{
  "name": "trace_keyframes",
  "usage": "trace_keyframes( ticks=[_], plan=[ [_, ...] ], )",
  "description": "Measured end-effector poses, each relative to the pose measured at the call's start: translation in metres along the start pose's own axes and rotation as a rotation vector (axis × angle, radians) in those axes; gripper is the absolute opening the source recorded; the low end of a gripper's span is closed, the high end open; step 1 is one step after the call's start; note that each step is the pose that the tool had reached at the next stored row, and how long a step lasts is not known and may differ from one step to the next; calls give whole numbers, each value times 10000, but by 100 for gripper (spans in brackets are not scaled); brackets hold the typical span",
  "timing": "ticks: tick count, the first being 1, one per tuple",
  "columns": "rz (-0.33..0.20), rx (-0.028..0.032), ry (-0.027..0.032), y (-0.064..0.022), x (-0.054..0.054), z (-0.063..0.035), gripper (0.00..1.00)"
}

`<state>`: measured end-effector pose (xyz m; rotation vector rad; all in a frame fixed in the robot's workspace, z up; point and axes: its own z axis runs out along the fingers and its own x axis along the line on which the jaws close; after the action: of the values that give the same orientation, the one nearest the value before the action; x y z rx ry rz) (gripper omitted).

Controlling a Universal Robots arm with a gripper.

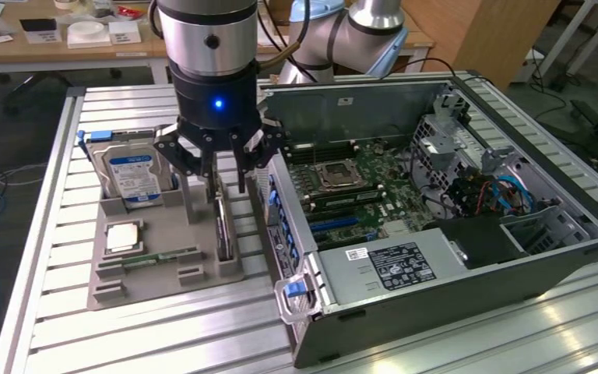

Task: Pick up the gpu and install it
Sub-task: 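Pick up the gpu and move the gpu toward the slot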

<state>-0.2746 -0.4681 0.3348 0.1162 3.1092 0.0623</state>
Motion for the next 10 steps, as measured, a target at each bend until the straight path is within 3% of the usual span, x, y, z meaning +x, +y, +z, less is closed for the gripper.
trace_keyframes(
  ticks=[10],
  plan=[
    [0, 0, -1, -1, 1, 18, 42]
  ],
)
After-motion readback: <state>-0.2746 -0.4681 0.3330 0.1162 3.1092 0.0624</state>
